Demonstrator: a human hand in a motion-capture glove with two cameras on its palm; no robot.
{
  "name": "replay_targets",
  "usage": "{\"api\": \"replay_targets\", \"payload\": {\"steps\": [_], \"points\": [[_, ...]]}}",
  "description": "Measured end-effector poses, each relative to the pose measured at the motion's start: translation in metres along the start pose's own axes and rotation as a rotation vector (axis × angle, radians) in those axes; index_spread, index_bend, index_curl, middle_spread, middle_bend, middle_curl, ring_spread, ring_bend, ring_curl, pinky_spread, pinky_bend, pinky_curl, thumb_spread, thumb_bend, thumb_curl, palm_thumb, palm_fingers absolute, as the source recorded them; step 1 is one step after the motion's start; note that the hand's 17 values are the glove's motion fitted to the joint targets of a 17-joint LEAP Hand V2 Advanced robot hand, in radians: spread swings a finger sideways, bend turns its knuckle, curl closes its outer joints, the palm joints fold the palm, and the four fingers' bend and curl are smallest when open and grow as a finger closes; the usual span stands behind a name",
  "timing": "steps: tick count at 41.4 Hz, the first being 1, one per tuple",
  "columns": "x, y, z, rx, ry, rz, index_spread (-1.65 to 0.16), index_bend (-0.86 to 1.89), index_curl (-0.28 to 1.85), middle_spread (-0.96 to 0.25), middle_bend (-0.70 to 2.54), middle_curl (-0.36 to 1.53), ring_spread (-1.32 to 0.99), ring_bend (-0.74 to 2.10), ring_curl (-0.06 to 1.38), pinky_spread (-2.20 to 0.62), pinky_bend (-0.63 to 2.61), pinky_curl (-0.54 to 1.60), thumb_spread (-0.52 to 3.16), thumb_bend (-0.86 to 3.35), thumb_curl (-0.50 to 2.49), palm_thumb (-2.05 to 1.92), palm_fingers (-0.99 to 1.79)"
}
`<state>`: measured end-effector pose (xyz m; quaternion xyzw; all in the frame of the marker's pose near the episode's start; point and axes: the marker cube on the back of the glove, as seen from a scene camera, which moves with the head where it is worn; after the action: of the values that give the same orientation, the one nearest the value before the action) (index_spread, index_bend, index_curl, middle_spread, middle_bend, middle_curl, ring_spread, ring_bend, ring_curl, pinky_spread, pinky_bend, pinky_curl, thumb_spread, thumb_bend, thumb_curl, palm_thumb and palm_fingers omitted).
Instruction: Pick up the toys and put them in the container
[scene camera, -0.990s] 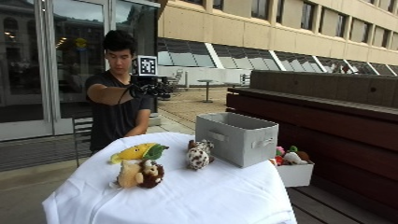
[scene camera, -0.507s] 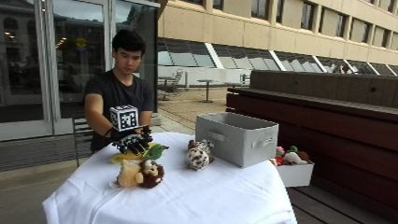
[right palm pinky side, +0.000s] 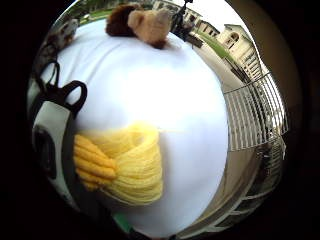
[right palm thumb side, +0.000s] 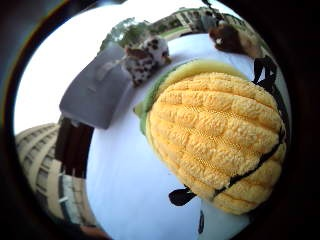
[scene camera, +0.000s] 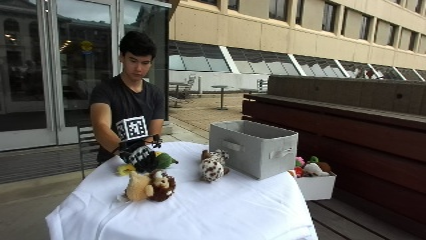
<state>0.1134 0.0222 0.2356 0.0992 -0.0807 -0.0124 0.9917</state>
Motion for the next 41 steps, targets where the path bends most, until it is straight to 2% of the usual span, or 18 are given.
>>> {"api": "replay_targets", "payload": {"steps": [4,6,11,15,18,23,28,33,41], "points": [[-0.006,-0.016,-0.01,-0.08,0.051,0.246,-0.21,0.66,0.46,-0.24,0.72,0.47,-0.39,0.89,0.39,-0.43,0.65,0.35,0.8,0.3,0.36,0.77,1.41],[-0.003,-0.027,-0.013,-0.104,0.075,0.317,-0.21,0.68,0.48,-0.24,0.75,0.48,-0.37,0.91,0.4,-0.44,0.66,0.35,0.74,0.33,0.39,0.83,1.38],[0.016,-0.04,-0.034,-0.248,0.056,0.109,-0.2,0.62,0.5,-0.2,0.84,0.51,-0.32,1.03,0.44,-0.45,0.71,0.38,0.57,0.33,0.44,0.88,1.35],[0.005,-0.059,-0.072,-0.309,0.065,0.161,-0.2,0.57,0.51,-0.24,0.96,0.55,-0.36,1.14,0.47,-0.47,0.76,0.4,0.45,0.27,0.47,0.82,1.32],[-0.014,-0.087,-0.109,-0.256,0.097,0.226,-0.22,0.51,0.52,-0.25,1.02,0.57,-0.37,1.2,0.49,-0.47,0.81,0.42,0.44,0.24,0.49,0.78,1.27],[-0.064,-0.137,-0.188,-0.212,0.1,0.188,-0.24,0.4,0.53,-0.27,1.08,0.6,-0.37,1.28,0.52,-0.48,0.88,0.45,0.45,0.2,0.52,0.72,1.21],[-0.125,-0.183,-0.244,-0.073,0.081,0.021,-0.26,0.35,0.55,-0.28,1.11,0.62,-0.37,1.31,0.54,-0.47,0.91,0.46,0.45,0.19,0.56,0.72,1.19],[-0.217,-0.205,-0.257,-0.039,0.074,-0.037,-0.27,0.31,0.59,-0.28,1.13,0.63,-0.37,1.32,0.54,-0.48,0.93,0.47,0.46,0.18,0.6,0.71,1.17],[-0.35,-0.198,-0.215,-0.081,0.089,-0.13,-0.3,0.26,0.65,-0.29,1.13,0.64,-0.37,1.34,0.54,-0.48,0.94,0.47,0.47,0.17,0.66,0.71,1.16]]}}
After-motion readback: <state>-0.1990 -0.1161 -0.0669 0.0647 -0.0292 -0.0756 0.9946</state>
